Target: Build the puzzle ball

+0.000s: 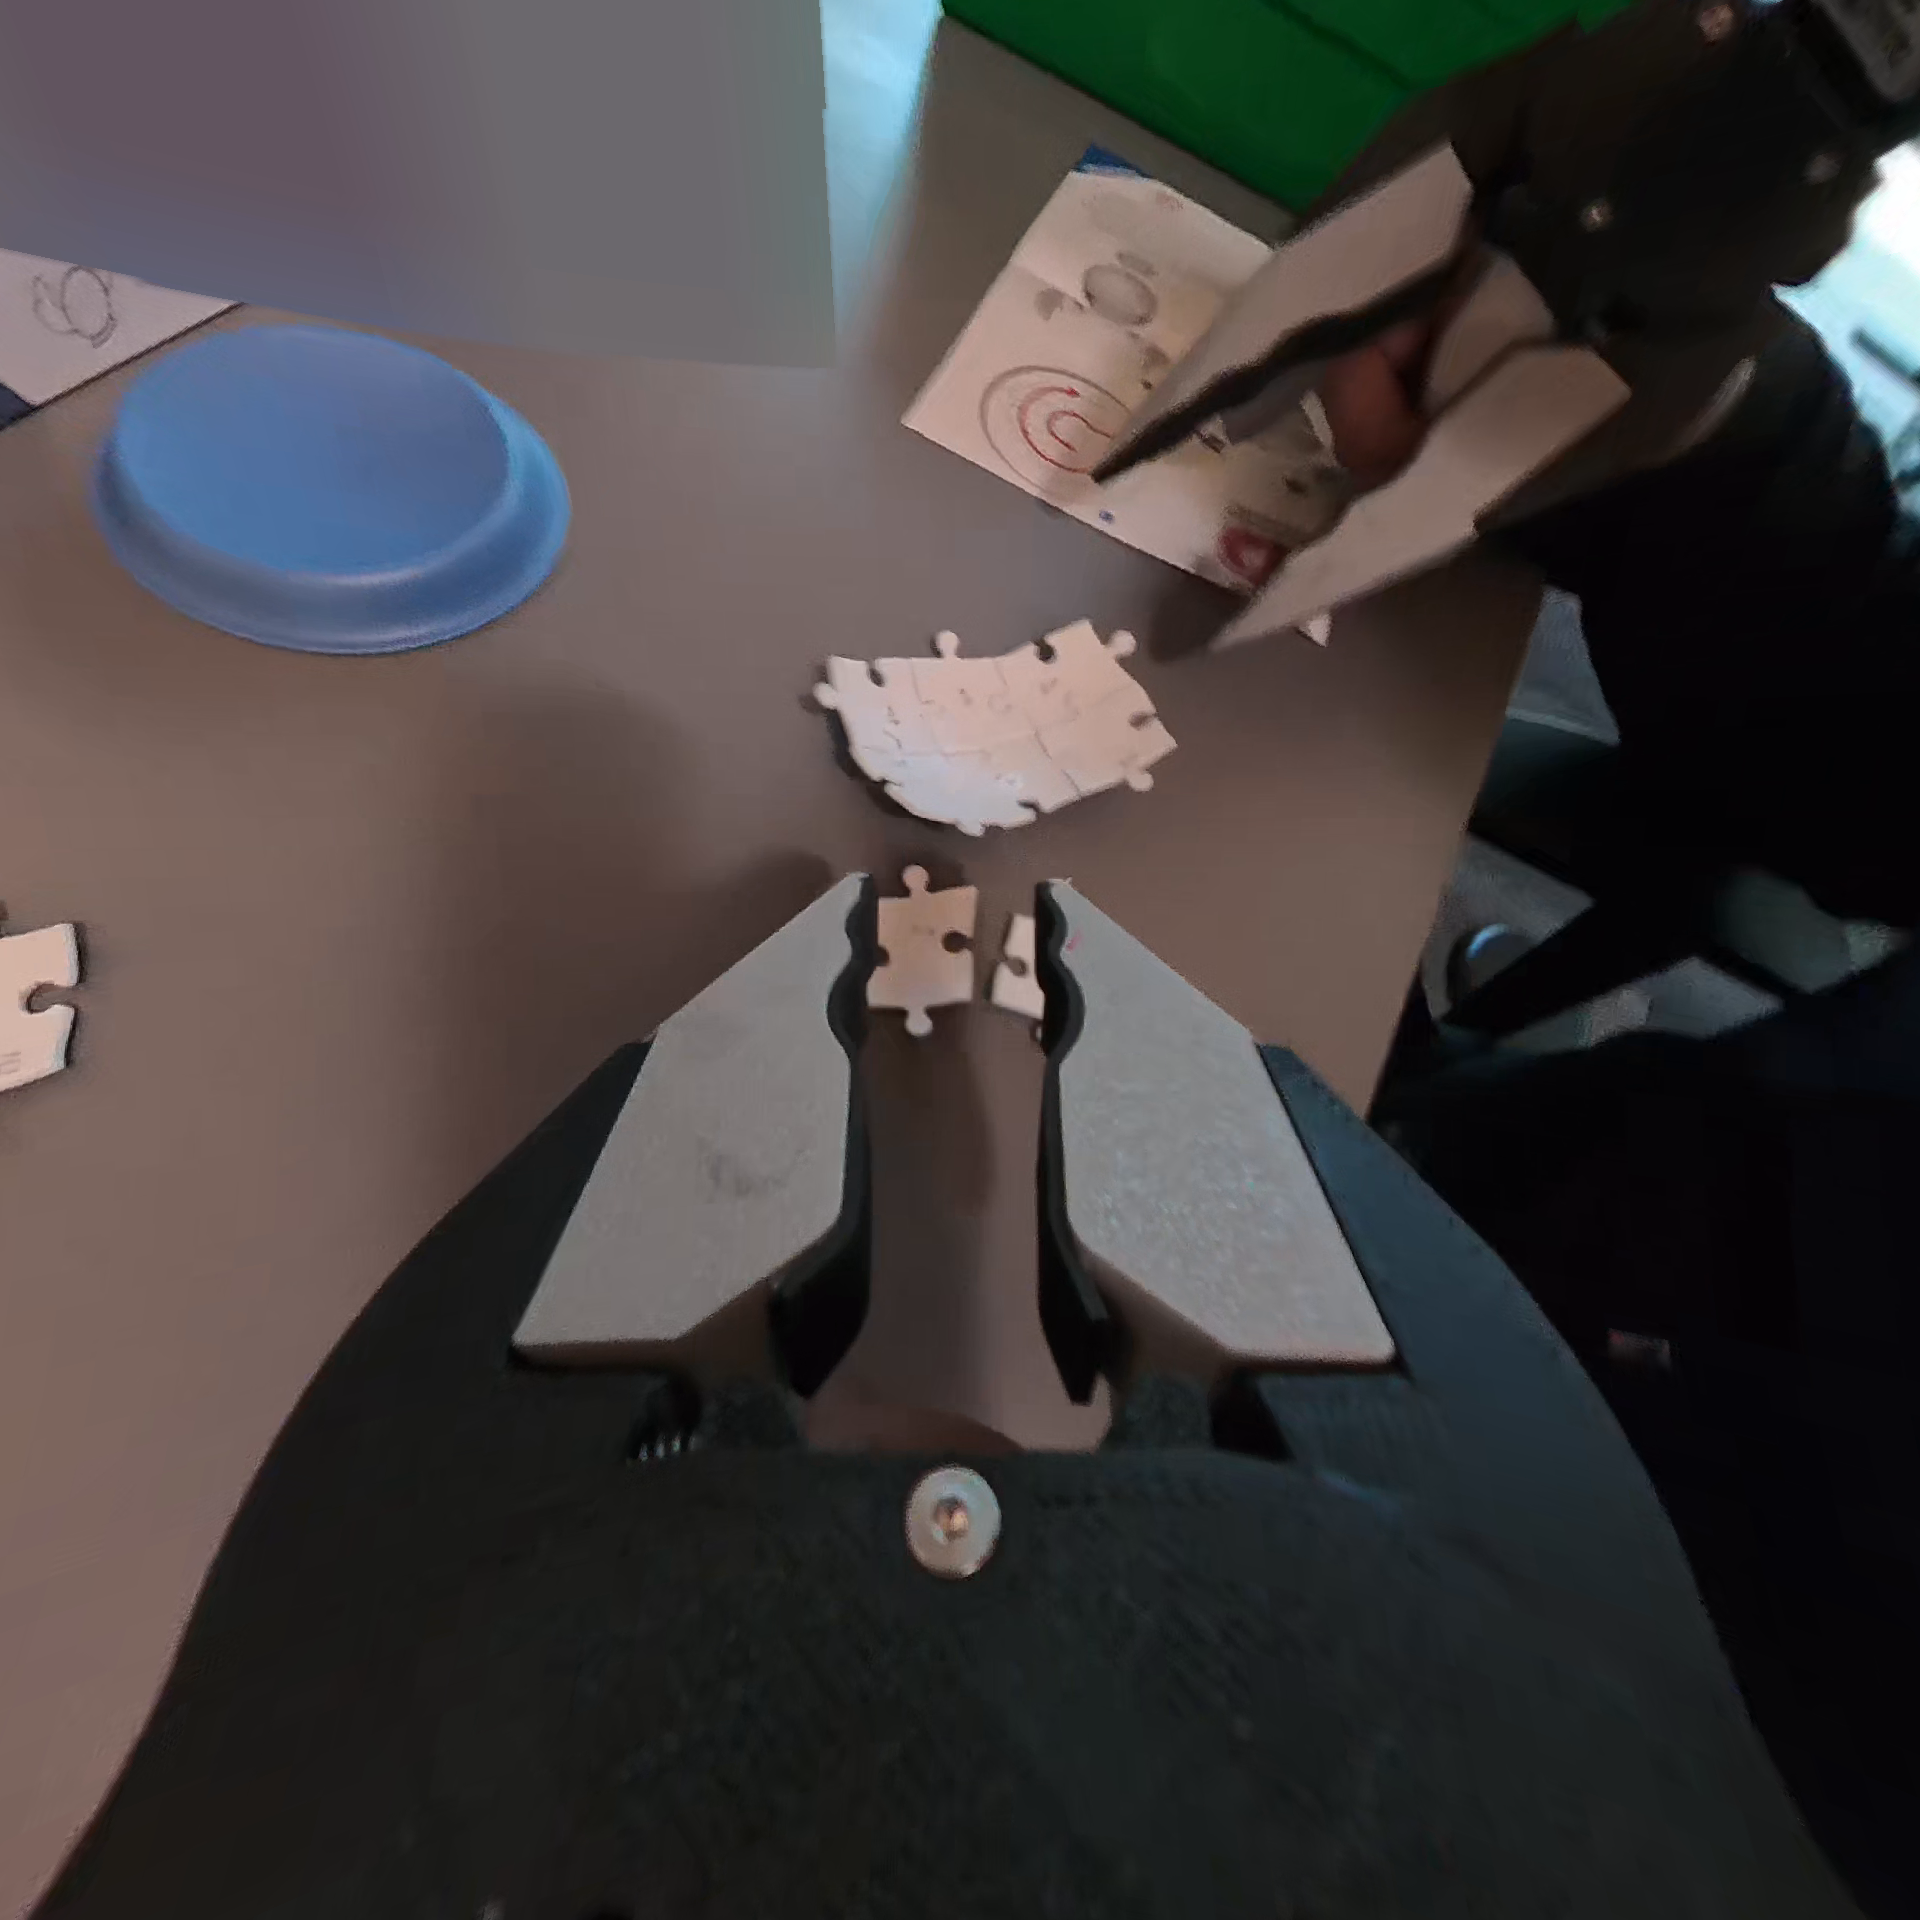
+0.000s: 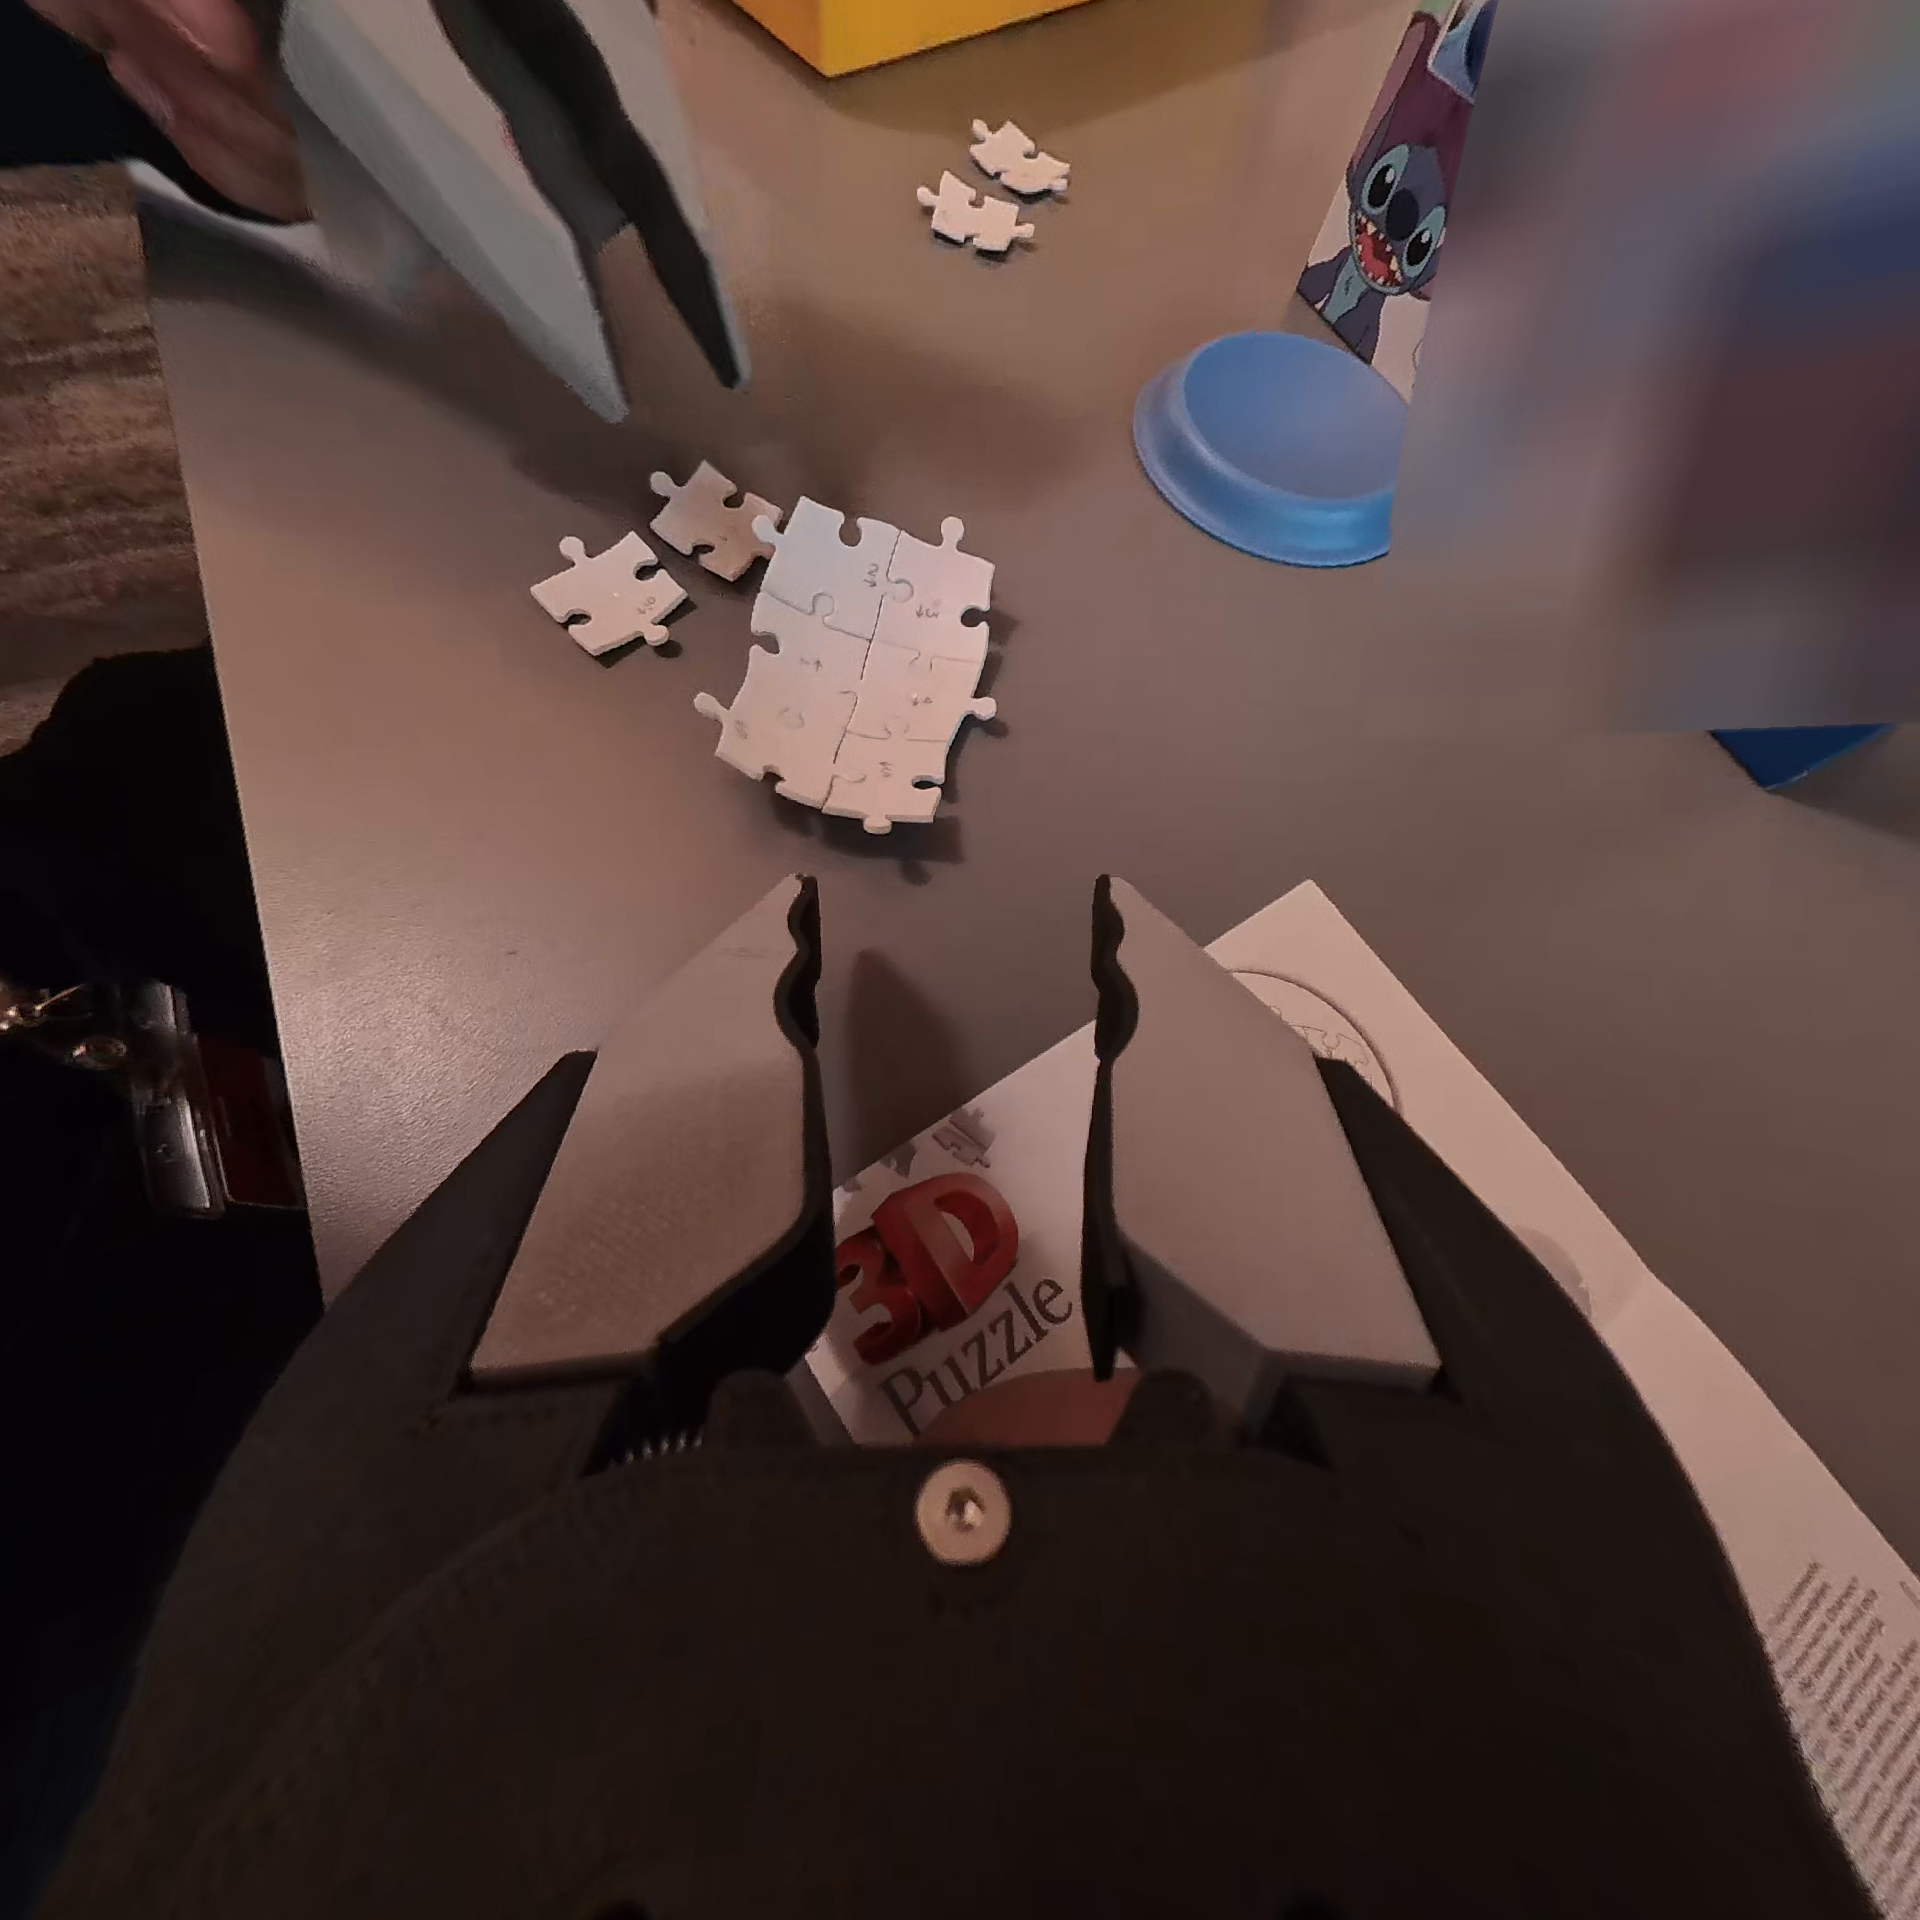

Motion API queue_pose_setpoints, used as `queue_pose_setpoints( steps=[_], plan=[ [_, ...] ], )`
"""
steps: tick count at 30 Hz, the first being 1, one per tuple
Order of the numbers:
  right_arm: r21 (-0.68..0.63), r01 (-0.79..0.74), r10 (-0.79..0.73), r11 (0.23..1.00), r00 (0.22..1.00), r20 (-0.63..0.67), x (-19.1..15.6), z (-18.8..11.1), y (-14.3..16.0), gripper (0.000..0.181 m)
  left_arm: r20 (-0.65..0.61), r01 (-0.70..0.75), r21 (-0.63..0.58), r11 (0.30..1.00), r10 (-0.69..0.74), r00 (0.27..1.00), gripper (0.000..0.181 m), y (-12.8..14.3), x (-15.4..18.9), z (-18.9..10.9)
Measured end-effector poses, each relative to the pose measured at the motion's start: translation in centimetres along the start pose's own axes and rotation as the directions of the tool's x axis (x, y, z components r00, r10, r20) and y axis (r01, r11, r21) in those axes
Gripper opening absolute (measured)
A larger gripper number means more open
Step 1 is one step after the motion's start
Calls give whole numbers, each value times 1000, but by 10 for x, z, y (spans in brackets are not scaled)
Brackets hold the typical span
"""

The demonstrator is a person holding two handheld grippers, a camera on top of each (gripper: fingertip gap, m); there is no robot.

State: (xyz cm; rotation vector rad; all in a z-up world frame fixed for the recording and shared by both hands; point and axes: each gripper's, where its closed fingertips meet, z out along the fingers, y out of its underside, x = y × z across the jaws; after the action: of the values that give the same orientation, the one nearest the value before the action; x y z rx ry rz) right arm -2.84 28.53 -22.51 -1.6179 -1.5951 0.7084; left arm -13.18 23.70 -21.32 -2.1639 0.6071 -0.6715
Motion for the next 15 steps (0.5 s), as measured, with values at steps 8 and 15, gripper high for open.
queue_pose_setpoints(
  steps=[8,15],
  plan=[
    [-24,24,-22,999,999,49,-12,7,0,50,22,-172,-151,974,177,984,30,28,22,7],
    [-27,36,-35,999,998,45,-13,7,1,50,29,-198,-197,960,208,978,31,38,26,15]
  ],
)
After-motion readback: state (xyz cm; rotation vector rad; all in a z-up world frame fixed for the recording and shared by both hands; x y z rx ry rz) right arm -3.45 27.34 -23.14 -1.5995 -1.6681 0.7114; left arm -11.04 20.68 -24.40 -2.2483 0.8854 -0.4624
